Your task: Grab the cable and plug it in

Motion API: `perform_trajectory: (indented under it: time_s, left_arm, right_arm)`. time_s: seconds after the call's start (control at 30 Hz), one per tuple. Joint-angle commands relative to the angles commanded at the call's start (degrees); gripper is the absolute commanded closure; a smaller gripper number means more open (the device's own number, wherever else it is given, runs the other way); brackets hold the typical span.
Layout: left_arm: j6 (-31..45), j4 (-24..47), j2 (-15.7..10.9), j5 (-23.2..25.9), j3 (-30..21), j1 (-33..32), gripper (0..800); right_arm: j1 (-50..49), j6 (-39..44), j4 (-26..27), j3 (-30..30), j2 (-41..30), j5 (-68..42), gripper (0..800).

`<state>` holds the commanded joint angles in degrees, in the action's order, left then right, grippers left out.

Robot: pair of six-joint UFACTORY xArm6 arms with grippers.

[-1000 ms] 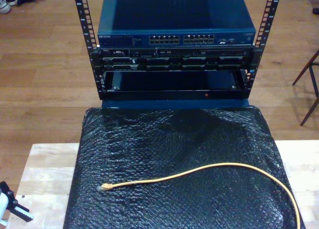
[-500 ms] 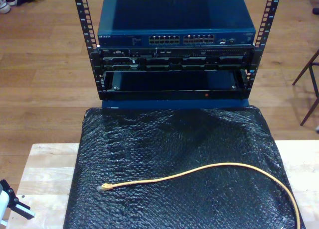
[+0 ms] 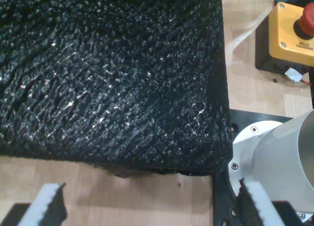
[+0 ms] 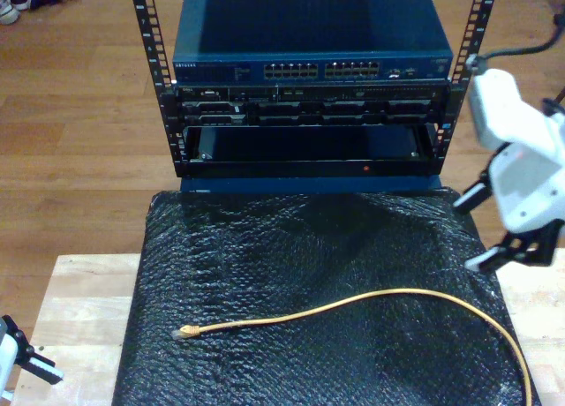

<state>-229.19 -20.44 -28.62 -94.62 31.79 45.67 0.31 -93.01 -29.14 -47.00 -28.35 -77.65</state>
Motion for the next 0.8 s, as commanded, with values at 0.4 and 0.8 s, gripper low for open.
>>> perform_trajectory:
  time_s: [0.4, 0.8]
  left_arm:
    - [-0.18, -0.7, 0.53, 0.26, -0.44, -0.09, 0]
    - [-0.09, -0.7, 0.79, 0.26, -0.62, -0.09, 0]
  right_arm:
    - [16.53, 10.99, 8.09, -0.35, 5.8, 11.08, 4]
    - [26.81, 14.86, 9.58, -2.73, 13.27, 17.49, 7]
